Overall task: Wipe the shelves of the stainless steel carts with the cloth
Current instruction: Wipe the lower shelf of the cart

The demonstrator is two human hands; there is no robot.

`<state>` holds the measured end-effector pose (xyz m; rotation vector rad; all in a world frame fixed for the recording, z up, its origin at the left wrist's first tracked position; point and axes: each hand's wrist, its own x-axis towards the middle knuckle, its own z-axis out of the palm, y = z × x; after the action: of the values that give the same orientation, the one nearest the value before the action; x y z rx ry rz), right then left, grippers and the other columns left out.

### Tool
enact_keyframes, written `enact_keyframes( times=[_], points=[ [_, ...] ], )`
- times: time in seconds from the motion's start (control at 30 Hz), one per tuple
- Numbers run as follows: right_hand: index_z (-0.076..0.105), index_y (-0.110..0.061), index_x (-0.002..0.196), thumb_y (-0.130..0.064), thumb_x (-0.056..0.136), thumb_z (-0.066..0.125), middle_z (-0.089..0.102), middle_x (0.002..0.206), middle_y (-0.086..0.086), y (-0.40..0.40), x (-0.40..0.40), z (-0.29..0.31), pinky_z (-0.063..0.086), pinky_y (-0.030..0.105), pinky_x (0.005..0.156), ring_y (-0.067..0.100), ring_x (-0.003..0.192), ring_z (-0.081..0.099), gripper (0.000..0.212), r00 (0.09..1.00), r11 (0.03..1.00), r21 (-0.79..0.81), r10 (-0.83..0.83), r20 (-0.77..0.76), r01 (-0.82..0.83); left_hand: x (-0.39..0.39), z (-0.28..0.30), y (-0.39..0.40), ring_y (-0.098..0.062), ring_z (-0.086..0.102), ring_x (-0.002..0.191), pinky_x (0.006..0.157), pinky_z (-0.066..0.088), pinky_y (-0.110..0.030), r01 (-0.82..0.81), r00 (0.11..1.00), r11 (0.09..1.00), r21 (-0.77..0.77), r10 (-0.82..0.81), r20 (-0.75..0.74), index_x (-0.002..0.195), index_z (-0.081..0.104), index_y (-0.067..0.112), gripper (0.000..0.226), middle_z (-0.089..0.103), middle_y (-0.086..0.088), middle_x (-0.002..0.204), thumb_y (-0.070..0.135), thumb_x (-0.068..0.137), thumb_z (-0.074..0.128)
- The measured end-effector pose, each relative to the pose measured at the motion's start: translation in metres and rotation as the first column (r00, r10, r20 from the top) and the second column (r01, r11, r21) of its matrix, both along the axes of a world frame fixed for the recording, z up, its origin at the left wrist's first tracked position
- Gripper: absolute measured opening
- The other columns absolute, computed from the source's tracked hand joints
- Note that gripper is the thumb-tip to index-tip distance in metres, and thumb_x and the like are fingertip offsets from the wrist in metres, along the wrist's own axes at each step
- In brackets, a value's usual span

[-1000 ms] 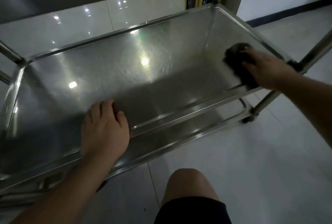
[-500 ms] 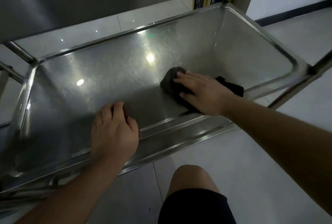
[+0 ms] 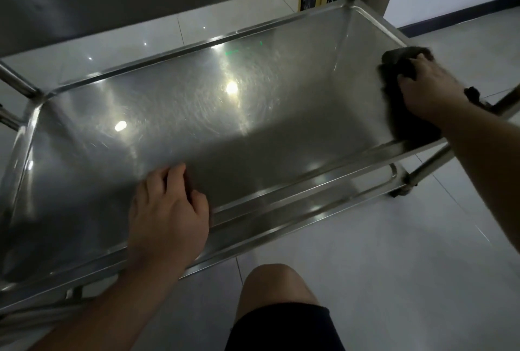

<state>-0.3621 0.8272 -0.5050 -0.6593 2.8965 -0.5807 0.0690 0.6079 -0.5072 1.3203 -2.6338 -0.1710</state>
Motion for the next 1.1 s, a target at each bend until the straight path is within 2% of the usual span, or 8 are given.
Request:
enact_keyframes(
  times=[0.13,0.27,0.4,0.53,0.63,0.87,0.97,1.1],
  points=[
    [0.036,-0.032,0.157,-0.045,0.108,0.041,0.04,0.164,0.007,0.018,0.058,0.0,0.034,0.06,0.119,0.034,0.145,0.043,0.05,0.982,0.98,0.059,0.191,0.005,-0.191,0.001,0.001,0.001,-0.044,0.049,0.123,0.102,0.044,-0.058,-0.007,1.0,1.0,-0.003,0.007,-0.009,0.144,0.055,0.011,0.049,0.052,-0.02,0.14,0.023,0.096,0.061],
    [0.038,-0.036,0.158,-0.054,0.105,0.031,0.034,0.164,-0.012,0.048,0.106,-0.004,0.018,0.04,0.124,0.006,0.146,0.03,0.055,0.87,0.876,0.031,0.481,-0.112,-0.481,0.001,0.004,0.006,-0.043,0.049,0.124,0.102,0.043,-0.057,-0.02,0.999,1.0,0.021,0.02,-0.025,0.144,0.056,0.011,0.057,0.052,-0.02,0.139,0.033,0.092,0.045],
    [0.044,-0.029,0.147,-0.036,0.108,0.041,0.059,0.14,0.014,0.053,0.059,0.011,0.045,0.059,0.109,0.034,0.122,0.058,0.039,0.985,0.985,0.002,0.175,0.003,-0.175,0.003,0.005,0.005,-0.043,0.048,0.125,0.104,0.043,-0.057,-0.004,1.0,1.0,0.03,0.004,-0.022,0.147,0.054,0.01,0.063,0.052,-0.02,0.141,0.035,0.091,0.04],
    [0.04,-0.007,0.15,-0.028,0.107,0.044,0.049,0.143,0.027,0.026,0.01,0.012,0.033,0.064,0.117,0.048,0.134,0.046,0.048,0.974,0.974,0.045,-0.219,-0.049,0.221,0.003,0.004,0.004,-0.042,0.048,0.127,0.103,0.044,-0.056,-0.004,1.0,1.0,0.027,0.005,-0.029,0.147,0.055,0.01,0.063,0.052,-0.02,0.141,0.035,0.091,0.04],
    [0.032,-0.006,0.157,-0.031,0.103,0.042,0.036,0.158,0.023,-0.014,-0.012,0.009,0.022,0.06,0.124,0.045,0.147,0.033,0.059,0.958,0.957,0.054,-0.282,-0.04,0.284,0.002,0.003,0.002,-0.04,0.047,0.129,0.105,0.043,-0.056,-0.003,1.0,0.999,0.037,0.003,-0.012,0.148,0.054,0.011,0.063,0.051,-0.019,0.144,0.037,0.092,0.038],
    [0.046,-0.023,0.15,-0.043,0.105,0.048,0.052,0.148,0.014,-0.148,0.042,0.011,0.044,0.046,0.097,0.037,0.126,0.055,0.049,0.975,0.976,0.002,0.218,0.041,-0.218,0.002,0.002,0.002,-0.038,0.049,0.127,0.105,0.044,-0.054,-0.007,1.0,1.0,0.028,0.007,0.008,0.147,0.054,0.014,0.062,0.051,-0.015,0.143,0.039,0.092,0.038],
    [0.044,-0.027,0.156,-0.043,0.105,0.051,0.039,0.165,0.003,-0.163,0.125,0.006,0.03,0.039,0.123,0.027,0.15,0.039,0.054,0.812,0.812,-0.002,0.584,-0.004,-0.584,0.003,0.003,0.001,-0.037,0.049,0.126,0.104,0.044,-0.054,-0.007,1.0,1.0,0.029,0.007,0.005,0.146,0.054,0.015,0.062,0.051,-0.014,0.142,0.039,0.092,0.038],
    [0.039,-0.036,0.159,-0.052,0.104,0.045,0.026,0.169,-0.016,-0.098,0.178,0.008,0.01,0.025,0.125,0.005,0.156,0.021,0.058,0.629,0.63,-0.033,0.777,0.026,-0.776,0.005,0.001,0.0,-0.036,0.05,0.123,0.102,0.045,-0.053,0.003,1.0,1.0,0.024,-0.003,-0.006,0.146,0.054,0.016,0.06,0.052,-0.013,0.14,0.039,0.092,0.04]
  ],
)
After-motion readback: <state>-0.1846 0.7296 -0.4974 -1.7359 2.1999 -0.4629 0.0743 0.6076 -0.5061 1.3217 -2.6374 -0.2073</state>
